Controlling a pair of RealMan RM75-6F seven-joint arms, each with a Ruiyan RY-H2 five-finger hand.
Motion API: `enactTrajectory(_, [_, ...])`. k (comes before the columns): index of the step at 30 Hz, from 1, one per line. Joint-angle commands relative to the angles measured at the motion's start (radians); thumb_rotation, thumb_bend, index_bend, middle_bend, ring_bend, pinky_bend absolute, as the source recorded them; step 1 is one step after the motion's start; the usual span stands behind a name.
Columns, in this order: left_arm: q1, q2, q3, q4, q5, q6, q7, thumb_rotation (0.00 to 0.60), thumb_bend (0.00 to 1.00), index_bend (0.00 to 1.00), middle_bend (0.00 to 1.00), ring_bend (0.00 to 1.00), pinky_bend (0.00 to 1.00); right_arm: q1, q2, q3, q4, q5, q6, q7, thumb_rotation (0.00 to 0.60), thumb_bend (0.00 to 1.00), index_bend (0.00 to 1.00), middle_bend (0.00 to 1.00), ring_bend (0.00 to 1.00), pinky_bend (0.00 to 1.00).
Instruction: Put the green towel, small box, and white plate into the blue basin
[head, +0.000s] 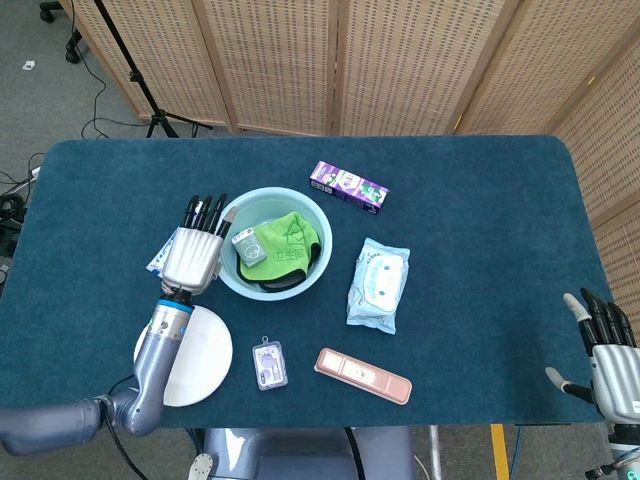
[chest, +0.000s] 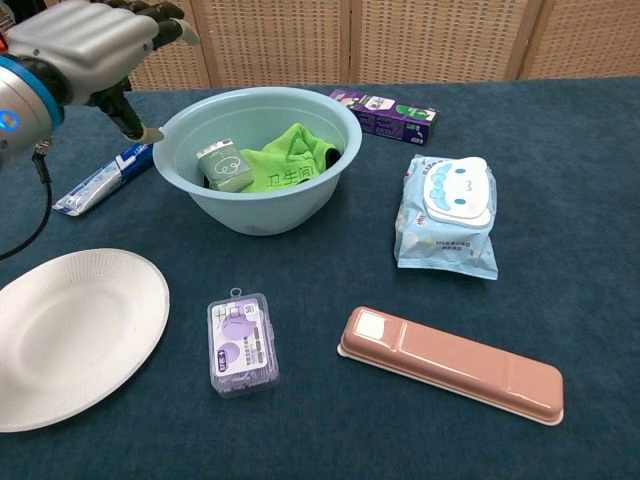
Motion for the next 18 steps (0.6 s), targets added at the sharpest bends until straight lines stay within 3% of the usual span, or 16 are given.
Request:
enactTrajectory(1, [0.054, 0.079, 0.045, -0.051, 0.061, 0.029, -0.073, 0.600, 0.20, 0.07, 0.00, 0.00, 0.02, -0.001, -0.004, -0.003, -0.007, -0.004, 0.000, -0.018, 0.600, 0.16, 0.06, 0.00, 0.00, 0.00])
enactTrajectory(10, [0.181, 0.244, 0.169, -0.176, 0.213, 0.079, -0.217, 0.600, 0.20, 0.10, 0.00, 0.00, 0.02, 0.000, -0.011, -0.009, -0.014, -0.010, -0.004, -0.049, 0.600, 0.16, 0.06, 0.00, 0.00, 0.00])
enactTrajectory(18, [0.288, 0.289, 0.298, -0.179, 0.326, 0.101, -0.277, 0.600, 0.21, 0.14, 0.00, 0.00, 0.02, -0.003, -0.011, -0.012, -0.021, -0.015, 0.000, -0.062, 0.600, 0.16, 0.06, 0.00, 0.00, 0.00])
